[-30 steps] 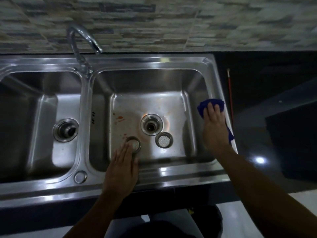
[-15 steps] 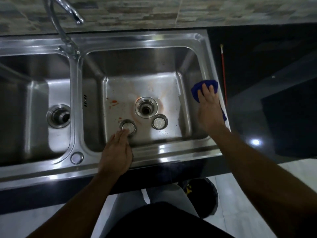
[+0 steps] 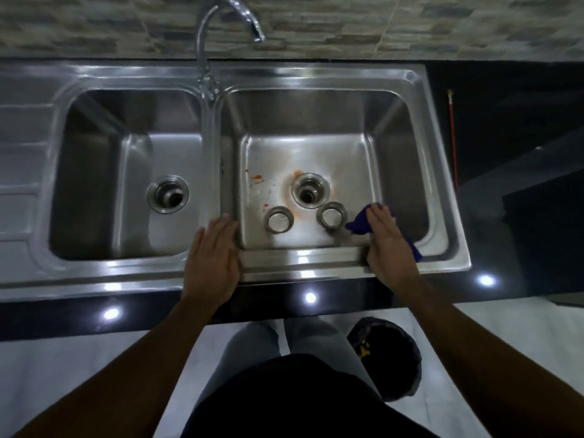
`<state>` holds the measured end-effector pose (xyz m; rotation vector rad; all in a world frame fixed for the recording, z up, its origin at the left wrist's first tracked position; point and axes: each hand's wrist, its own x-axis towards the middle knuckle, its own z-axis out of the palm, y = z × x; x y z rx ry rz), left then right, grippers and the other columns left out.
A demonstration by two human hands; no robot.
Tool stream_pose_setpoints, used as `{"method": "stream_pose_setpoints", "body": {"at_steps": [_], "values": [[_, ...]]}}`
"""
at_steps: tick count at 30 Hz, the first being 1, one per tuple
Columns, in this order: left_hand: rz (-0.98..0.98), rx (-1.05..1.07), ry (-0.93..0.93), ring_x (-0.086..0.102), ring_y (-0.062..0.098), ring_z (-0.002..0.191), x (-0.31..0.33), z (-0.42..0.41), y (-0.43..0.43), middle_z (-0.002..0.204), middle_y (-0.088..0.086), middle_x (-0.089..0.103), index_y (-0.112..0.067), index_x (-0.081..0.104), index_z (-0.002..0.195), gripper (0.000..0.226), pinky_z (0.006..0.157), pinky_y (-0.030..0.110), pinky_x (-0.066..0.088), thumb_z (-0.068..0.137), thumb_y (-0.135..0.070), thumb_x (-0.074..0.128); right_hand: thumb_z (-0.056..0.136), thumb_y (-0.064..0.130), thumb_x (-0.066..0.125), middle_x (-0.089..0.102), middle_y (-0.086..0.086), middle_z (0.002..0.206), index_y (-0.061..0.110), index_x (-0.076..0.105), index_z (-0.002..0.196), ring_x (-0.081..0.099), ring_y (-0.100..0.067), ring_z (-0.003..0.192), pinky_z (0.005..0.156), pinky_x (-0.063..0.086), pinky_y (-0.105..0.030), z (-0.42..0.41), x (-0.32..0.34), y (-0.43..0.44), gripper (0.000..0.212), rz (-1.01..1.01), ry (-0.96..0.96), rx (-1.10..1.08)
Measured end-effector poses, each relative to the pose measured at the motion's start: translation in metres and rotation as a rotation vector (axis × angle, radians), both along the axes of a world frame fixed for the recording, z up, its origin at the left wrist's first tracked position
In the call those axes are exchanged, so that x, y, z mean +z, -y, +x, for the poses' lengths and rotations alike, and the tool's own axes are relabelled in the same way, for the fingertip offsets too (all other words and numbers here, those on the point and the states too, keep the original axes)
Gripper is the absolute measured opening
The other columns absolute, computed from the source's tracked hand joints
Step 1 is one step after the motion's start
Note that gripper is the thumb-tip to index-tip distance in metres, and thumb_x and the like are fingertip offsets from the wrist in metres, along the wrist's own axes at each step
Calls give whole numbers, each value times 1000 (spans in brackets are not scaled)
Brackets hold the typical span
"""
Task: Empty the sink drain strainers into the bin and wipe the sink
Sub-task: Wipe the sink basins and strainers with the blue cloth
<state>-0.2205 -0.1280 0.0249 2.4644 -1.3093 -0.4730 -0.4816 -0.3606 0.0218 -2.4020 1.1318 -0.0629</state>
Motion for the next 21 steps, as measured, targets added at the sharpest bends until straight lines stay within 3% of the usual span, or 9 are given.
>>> {"method": "stream_pose_setpoints", "body": {"at_steps": [2, 4, 7, 9, 12, 15, 18, 21], "values": [[41, 64, 43, 35, 32, 148, -2, 18, -31, 155, 17, 44, -5, 45, 147, 55, 124, 52, 24, 99, -25, 27, 79, -14, 59, 40, -24, 154, -8, 40, 147, 36, -40, 145, 120, 31, -51, 38, -1, -33, 70, -1, 57, 101], [91, 133, 79, 36, 34, 148, -4, 31, -59, 154, 19, 44, -4, 48, 145, 54, 122, 54, 27, 101, -27, 26, 82, -12, 58, 41, -25, 153, -8, 40, 147, 39, -39, 144, 119, 32, -50, 79, -3, -70, 68, 25, 68, 178], [156, 162, 95, 34, 33, 149, -5, 38, -81, 154, 20, 44, 0, 48, 144, 59, 123, 52, 26, 105, -35, 19, 89, -7, 55, 33, -22, 158, -4, 33, 151, 30, -34, 149, 123, 26, -44, 144, -11, -125, 66, 46, 136, 320], [197, 143, 96, 27, 30, 152, -8, 39, -81, 159, 17, 37, -3, 42, 149, 63, 126, 48, 21, 105, -38, 13, 94, 2, 50, 17, -18, 165, 1, 18, 156, 12, -31, 154, 126, 16, -41, 180, -16, -160, 69, -21, 88, 436], [270, 133, 107, 16, 26, 155, -9, 40, -75, 164, 14, 26, -6, 31, 155, 67, 128, 45, 13, 102, -39, 5, 91, 6, 55, 3, -10, 169, 8, 8, 160, 3, -26, 156, 123, 9, -32, 197, -14, -185, 83, -16, 63, 298], [308, 112, 116, 15, 27, 156, -10, 42, -75, 165, 14, 24, -6, 28, 156, 68, 128, 46, 14, 101, -38, 5, 91, 3, 57, 15, -9, 168, 9, 20, 159, 18, -21, 154, 121, 18, -30, 181, -8, -175, 78, 3, 46, 292], [344, 87, 112, 16, 27, 156, -11, 45, -73, 165, 15, 24, -7, 27, 157, 69, 128, 46, 14, 99, -39, 5, 95, 4, 53, 19, -10, 167, 6, 23, 158, 20, -21, 154, 120, 34, -38, 179, -9, -158, 70, 47, 16, 264], [384, 39, 99, 12, 26, 157, -13, 50, -71, 167, 14, 17, -7, 19, 158, 70, 129, 42, 10, 98, -38, 4, 95, 11, 54, 6, -15, 168, 0, 11, 158, 3, -29, 156, 125, 21, -39, 204, -11, -169, 78, -51, -64, 300]]}}
